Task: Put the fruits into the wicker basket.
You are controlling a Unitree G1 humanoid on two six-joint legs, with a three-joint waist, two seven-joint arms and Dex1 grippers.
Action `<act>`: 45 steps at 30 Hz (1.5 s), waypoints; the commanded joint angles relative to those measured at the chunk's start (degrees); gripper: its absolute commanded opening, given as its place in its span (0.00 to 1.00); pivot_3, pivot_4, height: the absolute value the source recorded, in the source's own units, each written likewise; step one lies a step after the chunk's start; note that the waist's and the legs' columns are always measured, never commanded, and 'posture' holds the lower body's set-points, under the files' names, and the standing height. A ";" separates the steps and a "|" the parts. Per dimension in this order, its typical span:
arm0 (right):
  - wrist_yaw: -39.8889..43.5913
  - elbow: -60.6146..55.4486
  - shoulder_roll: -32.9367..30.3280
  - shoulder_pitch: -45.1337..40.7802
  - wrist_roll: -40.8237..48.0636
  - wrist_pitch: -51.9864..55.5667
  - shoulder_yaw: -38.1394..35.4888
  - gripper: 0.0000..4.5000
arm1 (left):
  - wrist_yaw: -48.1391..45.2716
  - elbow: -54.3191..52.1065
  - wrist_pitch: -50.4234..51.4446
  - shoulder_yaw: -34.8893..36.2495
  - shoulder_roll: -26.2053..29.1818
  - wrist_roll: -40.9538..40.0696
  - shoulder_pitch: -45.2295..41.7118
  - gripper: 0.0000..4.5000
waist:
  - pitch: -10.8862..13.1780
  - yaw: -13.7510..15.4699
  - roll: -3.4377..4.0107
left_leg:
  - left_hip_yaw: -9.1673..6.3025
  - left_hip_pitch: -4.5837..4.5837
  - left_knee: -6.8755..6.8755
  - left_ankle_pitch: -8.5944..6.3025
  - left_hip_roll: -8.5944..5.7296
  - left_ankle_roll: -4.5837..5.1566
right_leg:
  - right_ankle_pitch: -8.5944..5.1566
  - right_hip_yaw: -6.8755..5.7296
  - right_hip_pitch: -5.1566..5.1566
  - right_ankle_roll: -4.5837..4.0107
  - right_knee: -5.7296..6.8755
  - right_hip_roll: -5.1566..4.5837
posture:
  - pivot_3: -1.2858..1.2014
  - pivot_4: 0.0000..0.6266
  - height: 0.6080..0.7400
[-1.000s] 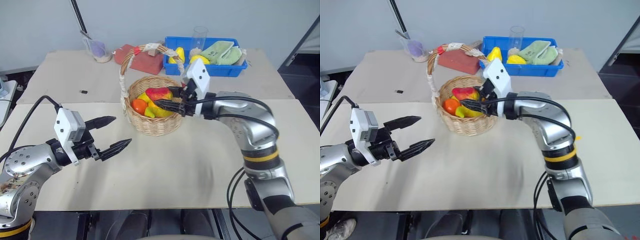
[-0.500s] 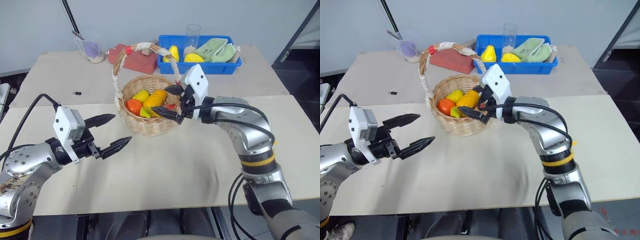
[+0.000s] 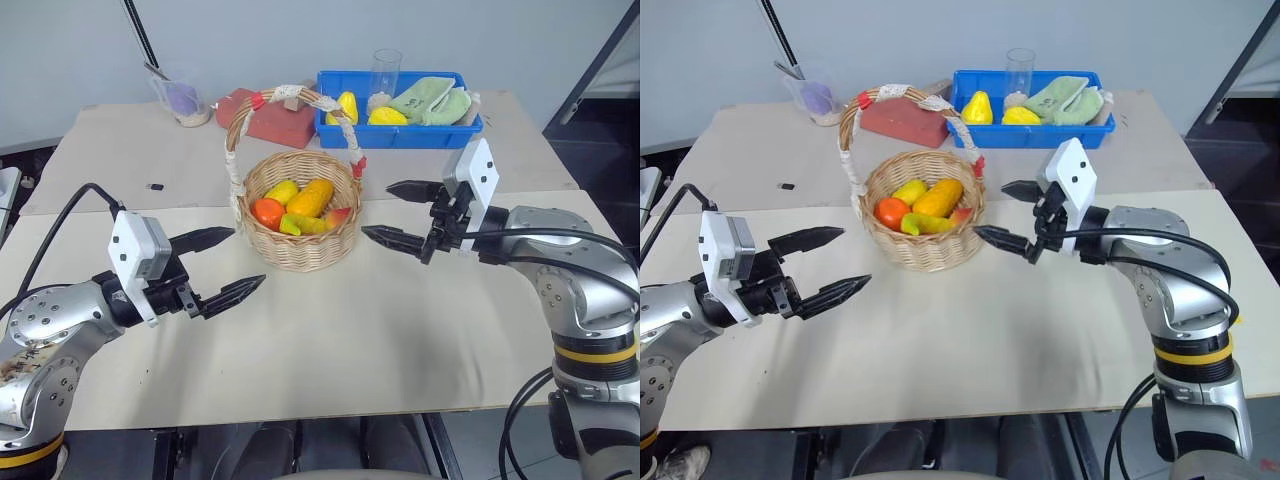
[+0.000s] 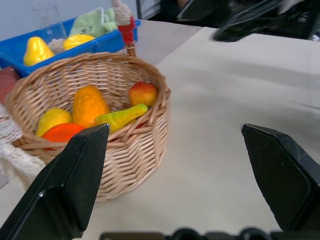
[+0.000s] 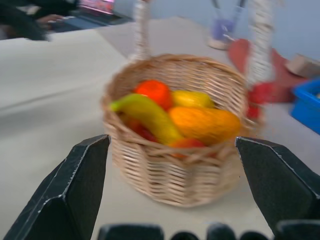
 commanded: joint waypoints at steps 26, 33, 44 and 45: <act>-3.08 31.54 15.24 -16.05 -9.54 -22.74 1.41 0.02 | 1.32 0.46 -1.09 -0.22 0.04 -2.84 -4.25 1.00 | 0.00 -0.73 0.01 | 0.01 -0.01 0.00 0.20 0.00 -0.35 | 0.01 0.00 -0.08 -0.01 0.16 0.02 | 0.52 0.24 1.00; -3.93 33.40 7.80 -14.35 -11.05 -26.12 -3.56 0.02 | 2.17 1.87 -2.54 -1.59 -1.11 -1.30 -6.50 1.00 | 0.00 0.05 0.00 | 0.01 -0.03 0.01 0.20 -0.03 -0.34 | 0.01 -0.02 -0.06 -0.01 0.12 -0.02 | 0.52 0.24 1.00; -8.06 42.07 0.79 -11.78 -12.02 -31.55 -9.80 0.13 | 1.43 4.77 -3.80 -3.89 -1.53 0.77 -9.55 1.00 | 0.00 -0.73 0.01 | 0.11 -0.02 0.01 0.20 0.02 -0.33 | 0.01 0.07 -0.06 -0.01 0.12 0.04 | 0.52 0.24 1.00; -8.42 42.02 0.90 -11.68 -11.94 -31.74 -10.09 0.25 | 1.25 4.90 -3.79 -4.01 -1.39 0.87 -9.63 1.00 | 0.00 -0.85 0.01 | 0.13 -0.02 0.00 0.20 0.02 -0.32 | 0.01 0.09 -0.06 -0.01 0.13 0.03 | 0.52 0.24 1.00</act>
